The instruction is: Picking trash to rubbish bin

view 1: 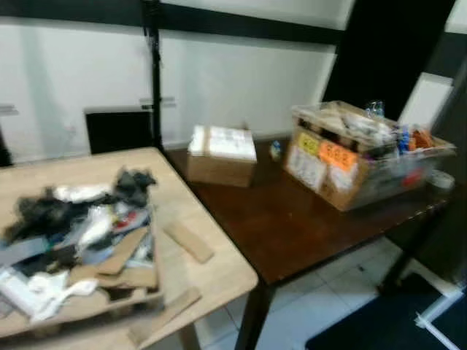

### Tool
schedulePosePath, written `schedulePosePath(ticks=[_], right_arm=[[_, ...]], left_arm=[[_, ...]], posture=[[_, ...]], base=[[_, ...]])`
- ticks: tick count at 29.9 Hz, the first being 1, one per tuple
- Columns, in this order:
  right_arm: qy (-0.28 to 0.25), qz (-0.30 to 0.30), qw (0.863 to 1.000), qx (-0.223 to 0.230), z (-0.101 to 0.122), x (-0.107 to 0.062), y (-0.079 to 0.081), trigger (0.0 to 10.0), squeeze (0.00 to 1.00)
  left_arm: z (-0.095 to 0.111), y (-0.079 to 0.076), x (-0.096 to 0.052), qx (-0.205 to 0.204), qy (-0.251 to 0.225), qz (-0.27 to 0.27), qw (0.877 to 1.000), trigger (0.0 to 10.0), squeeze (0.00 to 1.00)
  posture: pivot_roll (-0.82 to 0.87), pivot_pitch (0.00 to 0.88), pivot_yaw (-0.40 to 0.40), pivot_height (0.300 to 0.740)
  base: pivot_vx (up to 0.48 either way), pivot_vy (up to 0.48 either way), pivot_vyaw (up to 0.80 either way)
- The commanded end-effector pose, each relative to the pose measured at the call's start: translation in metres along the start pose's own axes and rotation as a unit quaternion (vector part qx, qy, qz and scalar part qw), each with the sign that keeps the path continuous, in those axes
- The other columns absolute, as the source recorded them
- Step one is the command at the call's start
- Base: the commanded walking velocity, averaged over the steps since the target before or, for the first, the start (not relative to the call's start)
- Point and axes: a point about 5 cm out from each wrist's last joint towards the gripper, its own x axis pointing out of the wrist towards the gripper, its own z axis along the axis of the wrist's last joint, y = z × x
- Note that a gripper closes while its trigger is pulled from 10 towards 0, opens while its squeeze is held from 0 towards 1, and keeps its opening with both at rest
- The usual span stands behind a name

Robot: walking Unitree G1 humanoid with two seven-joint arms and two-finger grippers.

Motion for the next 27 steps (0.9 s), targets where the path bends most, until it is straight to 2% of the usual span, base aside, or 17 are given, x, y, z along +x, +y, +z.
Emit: schedulePosePath(ticks=[1,7,12,20,27], right_arm=[[0.002,-0.007,1.0,0.005,-0.003,-0.001,-0.005,10.0,0.0],[0.004,-0.004,1.0,-0.001,-0.002,-0.001,-0.005,10.0,0.0],[0.012,-0.004,1.0,-0.007,-0.003,-0.002,-0.006,10.0,0.0],[0.014,-0.004,1.0,-0.008,-0.005,-0.002,-0.007,10.0,0.0],[0.015,-0.002,1.0,-0.013,-0.006,-0.002,-0.007,10.0,0.0]], left_arm=[[-0.006,-0.003,0.0,0.004,0.008,-0.003,1.0,10.0,0.0],[-0.006,-0.013,0.001,0.006,0.006,-0.007,1.0,10.0,0.0],[-0.008,-0.031,0.001,0.01,0.008,-0.012,1.0,10.0,0.0],[-0.004,-0.043,0.002,0.014,0.002,-0.018,1.0,10.0,0.0],[0.01,-0.044,0.003,0.014,-0.015,-0.016,1.0,10.0,0.0]], posture=[[-0.06,0.088,-0.045,0.74],[-0.06,0.086,-0.049,0.74],[-0.07,0.082,-0.048,0.74],[-0.07,0.083,-0.048,0.74],[-0.07,0.084,-0.05,0.74]], base=[[0.0,0.0,-0.8],[0.0,0.0,-0.8],[0.0,0.0,-0.8],[0.0,0.0,-0.8],[0.0,0.0,-0.07]])
